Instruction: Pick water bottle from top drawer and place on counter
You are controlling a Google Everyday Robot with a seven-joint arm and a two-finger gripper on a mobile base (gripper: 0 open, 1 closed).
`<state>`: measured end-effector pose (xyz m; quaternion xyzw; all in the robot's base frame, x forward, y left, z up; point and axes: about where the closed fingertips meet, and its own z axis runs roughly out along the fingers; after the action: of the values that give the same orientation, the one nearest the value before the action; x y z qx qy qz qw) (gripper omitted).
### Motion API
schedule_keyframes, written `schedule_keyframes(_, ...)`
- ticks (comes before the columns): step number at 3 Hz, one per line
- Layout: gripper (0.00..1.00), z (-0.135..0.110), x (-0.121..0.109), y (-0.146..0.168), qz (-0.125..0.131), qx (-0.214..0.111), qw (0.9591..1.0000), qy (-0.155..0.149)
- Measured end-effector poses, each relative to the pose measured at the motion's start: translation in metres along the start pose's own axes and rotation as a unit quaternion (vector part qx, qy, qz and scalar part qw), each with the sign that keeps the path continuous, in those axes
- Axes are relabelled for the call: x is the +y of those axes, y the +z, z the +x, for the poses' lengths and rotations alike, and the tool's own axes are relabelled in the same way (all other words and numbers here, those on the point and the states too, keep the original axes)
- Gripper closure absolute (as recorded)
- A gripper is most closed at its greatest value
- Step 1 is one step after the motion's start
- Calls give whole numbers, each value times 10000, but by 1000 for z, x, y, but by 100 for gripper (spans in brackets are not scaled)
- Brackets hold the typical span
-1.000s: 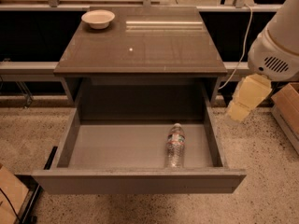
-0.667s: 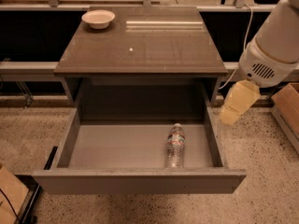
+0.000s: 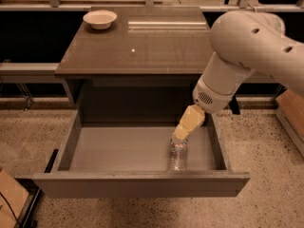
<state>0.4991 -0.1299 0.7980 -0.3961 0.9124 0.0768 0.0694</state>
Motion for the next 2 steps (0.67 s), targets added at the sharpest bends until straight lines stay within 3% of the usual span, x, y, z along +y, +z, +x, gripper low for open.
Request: schedule_keyframes(2,0,-2,2,5,59,44,9996,284)
